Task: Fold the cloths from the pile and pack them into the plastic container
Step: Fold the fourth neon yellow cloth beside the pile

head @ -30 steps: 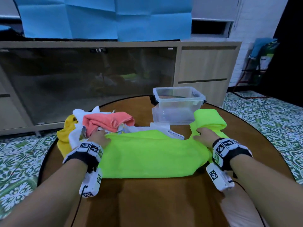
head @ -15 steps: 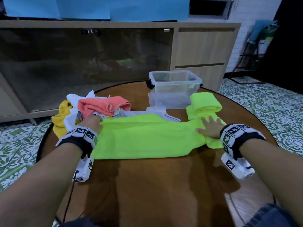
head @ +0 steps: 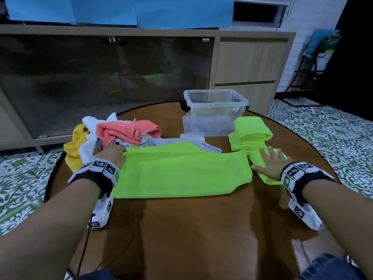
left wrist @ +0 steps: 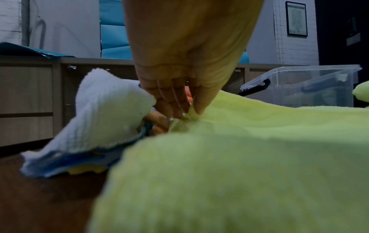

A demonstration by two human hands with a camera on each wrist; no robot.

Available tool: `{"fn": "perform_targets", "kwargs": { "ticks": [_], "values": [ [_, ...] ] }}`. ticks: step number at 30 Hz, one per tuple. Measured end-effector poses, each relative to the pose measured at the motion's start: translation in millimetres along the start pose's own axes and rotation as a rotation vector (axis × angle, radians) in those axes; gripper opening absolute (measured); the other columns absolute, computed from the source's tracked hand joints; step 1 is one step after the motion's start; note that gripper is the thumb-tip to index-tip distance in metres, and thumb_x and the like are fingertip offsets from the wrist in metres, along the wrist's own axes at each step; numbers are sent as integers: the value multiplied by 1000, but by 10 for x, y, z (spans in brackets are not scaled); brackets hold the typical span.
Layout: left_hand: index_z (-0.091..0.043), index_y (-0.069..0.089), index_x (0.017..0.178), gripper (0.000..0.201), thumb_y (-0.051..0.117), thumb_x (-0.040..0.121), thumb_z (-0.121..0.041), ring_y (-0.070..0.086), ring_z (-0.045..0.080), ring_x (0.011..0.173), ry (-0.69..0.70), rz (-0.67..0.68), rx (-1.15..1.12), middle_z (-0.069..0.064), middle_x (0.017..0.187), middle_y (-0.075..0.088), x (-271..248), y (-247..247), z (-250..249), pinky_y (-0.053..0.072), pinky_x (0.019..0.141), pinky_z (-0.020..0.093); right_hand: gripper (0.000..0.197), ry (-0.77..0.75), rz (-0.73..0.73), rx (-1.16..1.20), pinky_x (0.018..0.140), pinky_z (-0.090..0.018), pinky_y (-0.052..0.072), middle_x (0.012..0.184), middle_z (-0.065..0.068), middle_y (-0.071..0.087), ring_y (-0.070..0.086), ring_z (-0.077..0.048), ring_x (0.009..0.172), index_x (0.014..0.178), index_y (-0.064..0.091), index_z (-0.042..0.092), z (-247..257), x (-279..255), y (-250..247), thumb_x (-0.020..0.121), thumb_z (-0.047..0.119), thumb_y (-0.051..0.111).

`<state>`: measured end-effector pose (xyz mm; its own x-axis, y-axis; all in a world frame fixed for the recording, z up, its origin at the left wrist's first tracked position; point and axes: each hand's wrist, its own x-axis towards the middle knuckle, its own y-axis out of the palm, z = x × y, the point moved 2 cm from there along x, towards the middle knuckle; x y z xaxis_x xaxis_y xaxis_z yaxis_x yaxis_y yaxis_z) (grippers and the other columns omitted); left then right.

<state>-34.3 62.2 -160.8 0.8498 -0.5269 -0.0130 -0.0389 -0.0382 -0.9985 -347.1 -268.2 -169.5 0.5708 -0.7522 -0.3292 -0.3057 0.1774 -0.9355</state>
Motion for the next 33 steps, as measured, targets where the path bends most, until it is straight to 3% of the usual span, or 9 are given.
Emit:
{"fn": "perform_targets", "kwargs": {
  "ticks": [5, 11, 14, 17, 20, 23, 28, 30, 33],
  "values": [
    [-9, 52, 129, 33, 45, 96, -12, 55, 25, 114, -5, -33, -16, 11, 130, 53, -21, 38, 53, 45, 98, 33, 94, 37, 14, -10, 116, -51, 13, 156, -12, -19, -1, -46, 142, 148, -16, 27, 55, 64, -6, 87, 59, 48],
    [-11, 52, 128, 32, 44, 96, -12, 57, 26, 111, -2, -44, -13, 11, 130, 51, -79, 26, 27, 47, 95, 34, 87, 106, -62, 69, 107, -62, 25, 157, -5, -17, -1, -44, 142, 149, -12, 30, 92, 41, -5, 90, 45, 50],
    [-10, 52, 129, 34, 46, 95, -13, 55, 25, 114, 7, -30, -25, 10, 131, 52, -71, 20, 36, 44, 97, 32, 86, 130, -46, 29, 107, -66, 21, 157, -4, -14, -1, -40, 143, 149, -10, 30, 83, 3, -69, 89, 52, 48],
    [-7, 53, 128, 37, 49, 94, -22, 54, 25, 114, 15, -34, -47, 11, 130, 53, -52, 14, 23, 43, 96, 32, 70, 141, -241, -59, 103, -53, 32, 152, -11, 21, 26, -35, 136, 147, 20, 17, 190, -99, -312, 92, 57, 37],
    [-11, 53, 128, 41, 54, 92, -31, 50, 29, 117, -19, -96, -33, 12, 134, 43, -80, -1, 20, 43, 96, 37, 43, 3, -451, 51, 78, -36, 43, 121, -13, 53, 53, -31, 108, 122, 45, 8, 380, -208, -572, 98, 41, 34],
    [-13, 49, 129, 44, 58, 91, -31, 45, 32, 123, -47, -93, -75, 14, 138, 37, -87, -25, 63, 38, 101, 39, 44, -119, -272, 240, 72, -32, 43, 115, -14, 57, 58, -29, 100, 123, 43, 6, 593, -160, -489, 96, 41, 44],
    [-11, 44, 133, 45, 55, 92, -27, 56, 31, 112, -63, -39, -204, 15, 127, 56, -84, -65, 127, 42, 93, 33, 89, -41, 85, 439, 100, -36, 40, 148, -16, 31, 38, -31, 132, 146, 14, -1, 802, -81, -284, 85, 41, 65],
    [-12, 49, 130, 38, 51, 95, -26, 57, 28, 111, -43, -40, -187, 13, 124, 59, -107, -92, 94, 43, 92, 31, 86, -62, 129, 380, 105, -36, 37, 149, -16, 29, 35, -30, 134, 146, 17, -1, 814, -85, -296, 86, 35, 66],
    [-7, 61, 112, 25, 45, 97, -20, 58, 28, 100, -5, -36, -214, 15, 110, 62, -166, -131, -10, 40, 79, 26, 57, -143, 179, 143, 103, -34, 38, 144, -14, 39, 41, -29, 130, 140, 39, 2, 835, -184, -347, 91, 25, 57]
  ]
}}
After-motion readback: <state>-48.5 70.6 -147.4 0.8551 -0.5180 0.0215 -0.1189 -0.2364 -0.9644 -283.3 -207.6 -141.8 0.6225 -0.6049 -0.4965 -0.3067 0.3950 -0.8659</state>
